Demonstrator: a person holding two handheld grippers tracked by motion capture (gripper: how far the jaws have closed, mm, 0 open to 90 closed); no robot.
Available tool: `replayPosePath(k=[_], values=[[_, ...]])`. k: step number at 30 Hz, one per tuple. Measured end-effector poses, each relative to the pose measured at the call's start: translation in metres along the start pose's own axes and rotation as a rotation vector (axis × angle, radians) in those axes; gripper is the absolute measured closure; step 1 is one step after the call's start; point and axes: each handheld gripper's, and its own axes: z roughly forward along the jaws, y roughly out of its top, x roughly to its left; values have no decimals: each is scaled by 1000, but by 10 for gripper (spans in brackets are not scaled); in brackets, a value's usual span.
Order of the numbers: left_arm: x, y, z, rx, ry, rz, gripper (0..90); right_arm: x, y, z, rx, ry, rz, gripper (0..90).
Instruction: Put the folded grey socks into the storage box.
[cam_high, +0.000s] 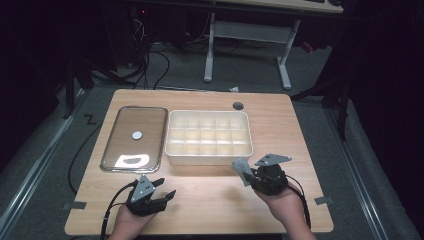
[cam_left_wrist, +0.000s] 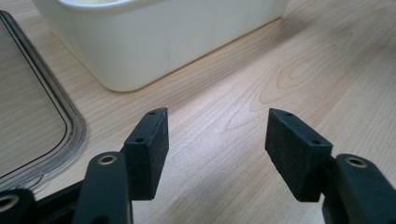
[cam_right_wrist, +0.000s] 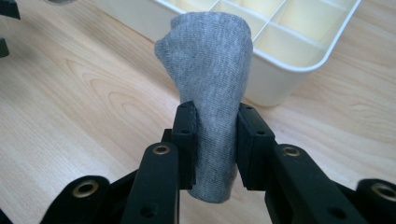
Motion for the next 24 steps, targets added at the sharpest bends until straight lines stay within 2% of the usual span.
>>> replayPosePath(k=[5, 13, 14, 15, 17, 18, 19, 20, 21, 22, 24], values=[[1, -1, -1, 2, -3, -4, 401, -8, 13, 0, 0, -10, 1, 724], [0, -2, 0, 2, -7, -2, 399, -21, 50, -2, 12, -27, 0, 724], [0, -2, 0, 6, -7, 2, 399, -23, 56, -1, 23, -21, 14, 724], [-1, -2, 0, 6, -7, 4, 399, -27, 67, 2, 56, -8, 20, 723], [-1, -2, 0, 6, -9, 6, 399, -29, 71, 5, 77, -3, 26, 723], [-1, -2, 0, 3, -9, 6, 399, -34, 81, 12, 125, -15, 35, 722], [-1, -2, 0, 3, -9, 7, 399, -34, 81, 12, 125, -15, 35, 722], [-1, -2, 0, 7, -11, 11, 400, -38, 88, 20, 158, -20, 53, 720], [-1, -2, 0, 7, -11, 11, 399, -38, 88, 20, 158, -20, 53, 720], [-1, -2, 0, 8, -10, 12, 400, -42, 94, 29, 192, -28, 52, 720], [-1, -2, 1, 10, -10, 16, 400, -43, 96, 33, 213, -30, 52, 719]])
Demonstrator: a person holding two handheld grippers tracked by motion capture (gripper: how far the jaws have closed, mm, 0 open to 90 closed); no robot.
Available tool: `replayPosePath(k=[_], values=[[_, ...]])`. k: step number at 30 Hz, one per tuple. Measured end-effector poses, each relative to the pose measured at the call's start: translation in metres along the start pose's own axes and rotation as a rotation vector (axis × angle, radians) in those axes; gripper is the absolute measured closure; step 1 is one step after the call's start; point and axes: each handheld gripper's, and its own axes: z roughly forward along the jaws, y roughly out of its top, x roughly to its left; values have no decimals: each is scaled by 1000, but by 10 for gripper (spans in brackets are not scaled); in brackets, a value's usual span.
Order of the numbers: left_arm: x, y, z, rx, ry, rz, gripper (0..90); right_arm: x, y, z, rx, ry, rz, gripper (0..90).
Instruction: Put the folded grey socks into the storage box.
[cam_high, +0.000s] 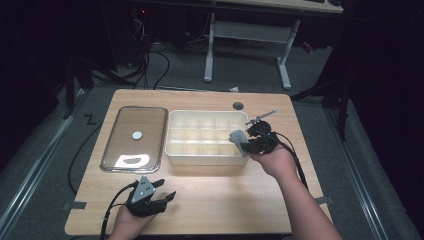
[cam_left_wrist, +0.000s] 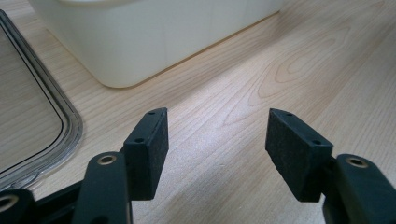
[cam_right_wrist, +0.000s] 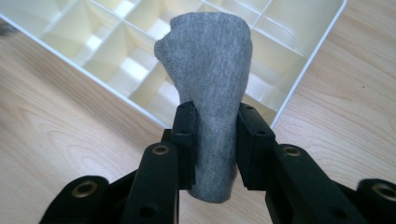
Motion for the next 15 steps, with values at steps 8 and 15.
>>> replayPosePath(k=[8, 15], values=[[1, 0, 0, -5, -6, 6, 400, -6, 22, 16, 138, -19, 10, 720], [0, 0, 0, -10, -8, 4, 400, -1, 28, 32, 238, -45, -1, 721]])
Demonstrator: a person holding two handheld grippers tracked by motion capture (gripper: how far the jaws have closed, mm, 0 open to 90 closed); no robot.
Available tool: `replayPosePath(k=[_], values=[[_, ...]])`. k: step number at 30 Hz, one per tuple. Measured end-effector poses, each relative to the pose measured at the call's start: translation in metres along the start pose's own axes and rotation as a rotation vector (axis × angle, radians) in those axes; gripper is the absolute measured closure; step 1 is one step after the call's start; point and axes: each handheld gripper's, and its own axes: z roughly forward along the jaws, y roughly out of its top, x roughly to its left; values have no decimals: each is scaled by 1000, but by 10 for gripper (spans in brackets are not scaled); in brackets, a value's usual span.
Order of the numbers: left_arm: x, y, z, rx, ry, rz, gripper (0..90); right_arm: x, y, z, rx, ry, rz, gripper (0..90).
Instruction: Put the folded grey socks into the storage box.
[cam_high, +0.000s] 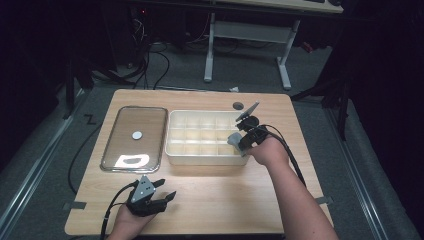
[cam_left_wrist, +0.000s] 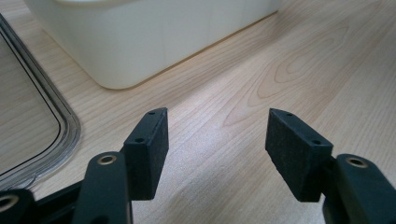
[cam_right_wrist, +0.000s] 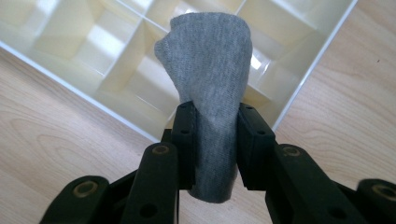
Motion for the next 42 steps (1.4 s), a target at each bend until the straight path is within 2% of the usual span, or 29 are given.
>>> replayPosePath(k=[3, 7, 8, 9, 10, 11, 12, 13, 14, 17, 19, 24, 29, 31, 32, 33, 35, 38, 42], values=[[0, 0, 1, 8, -2, 1, 400, 2, 3, 9, 43, -17, 1, 725], [0, 0, 2, 10, -2, 4, 400, 2, 9, 20, 110, -53, -27, 733], [0, 0, 2, 10, -2, 4, 400, 2, 9, 20, 110, -53, -27, 733], [0, 0, 2, 9, 0, 4, 400, 2, 11, 25, 138, -58, -30, 736], [0, 0, 2, 9, 0, 4, 400, 2, 11, 25, 138, -58, -30, 736], [0, 0, 2, 13, -1, 4, 400, 2, 13, 31, 165, -60, -44, 739], [0, 0, 2, 13, -1, 4, 400, 2, 13, 31, 165, -60, -44, 739], [0, -1, 2, 13, 0, 8, 400, 2, 14, 36, 188, -61, -38, 741], [0, -1, 2, 14, 0, 10, 400, 2, 15, 39, 198, -59, -52, 742], [-1, -1, 2, 16, -2, 13, 400, 4, 16, 43, 220, -62, -53, 743], [-1, -1, 2, 17, -1, 15, 400, 6, 18, 49, 241, -78, -78, 743], [-1, -1, 2, 17, -1, 15, 400, 6, 19, 55, 258, -73, -82, 742], [-1, -1, 3, 24, -4, 19, 400, 7, 16, 65, 270, -70, -49, 735], [-1, -1, 3, 26, -5, 20, 400, 7, 15, 67, 269, -72, -56, 735], [-1, -1, 3, 28, -6, 21, 400, 5, 15, 68, 264, -55, -54, 731], [-1, -2, 4, 28, -5, 23, 400, 5, 15, 68, 265, -53, -39, 730], [-1, -2, 4, 29, -7, 23, 400, 4, 14, 68, 257, -53, -57, 727], [-1, -2, 4, 29, -8, 23, 400, 4, 14, 68, 258, -50, -52, 720], [-2, -2, 4, 28, -8, 22, 400, 3, 14, 65, 253, -48, -36, 671]])
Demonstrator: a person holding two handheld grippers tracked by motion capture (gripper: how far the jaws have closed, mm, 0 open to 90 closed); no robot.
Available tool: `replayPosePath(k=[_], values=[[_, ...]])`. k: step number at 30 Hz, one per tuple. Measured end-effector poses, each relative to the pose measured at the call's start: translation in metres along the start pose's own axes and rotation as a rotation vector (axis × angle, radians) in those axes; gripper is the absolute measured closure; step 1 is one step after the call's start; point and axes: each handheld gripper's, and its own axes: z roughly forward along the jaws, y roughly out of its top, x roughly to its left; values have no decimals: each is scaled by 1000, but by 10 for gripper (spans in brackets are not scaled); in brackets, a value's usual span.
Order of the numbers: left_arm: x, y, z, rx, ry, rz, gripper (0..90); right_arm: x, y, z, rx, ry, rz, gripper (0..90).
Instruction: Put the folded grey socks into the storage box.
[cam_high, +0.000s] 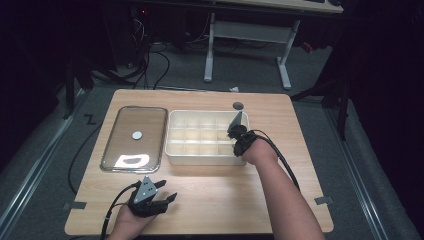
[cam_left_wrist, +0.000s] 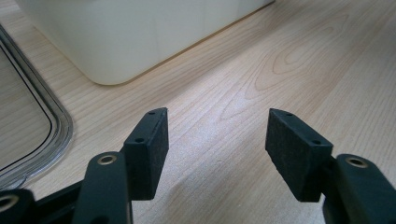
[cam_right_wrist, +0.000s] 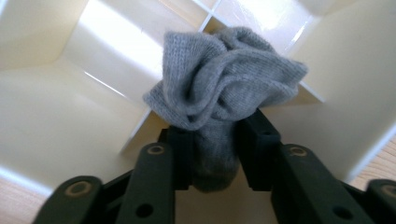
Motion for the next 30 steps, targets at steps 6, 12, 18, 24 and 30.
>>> replayPosePath(k=[6, 12, 18, 24, 30], values=[[-1, 0, 0, -1, -3, 0, 400, -3, -3, -18, -38, -3, 4, 611], [0, 0, 0, 0, -3, -2, 400, -9, -8, -49, -162, 16, 10, 735], [0, 0, 0, 5, -3, 2, 400, -3, 0, -40, -165, 2, -45, 853], [0, 0, 0, 0, -2, -2, 399, -1, 8, -21, -115, 2, -38, 892], [0, 0, 0, 2, -2, -2, 400, -1, 19, -6, -26, 7, -9, 900]])
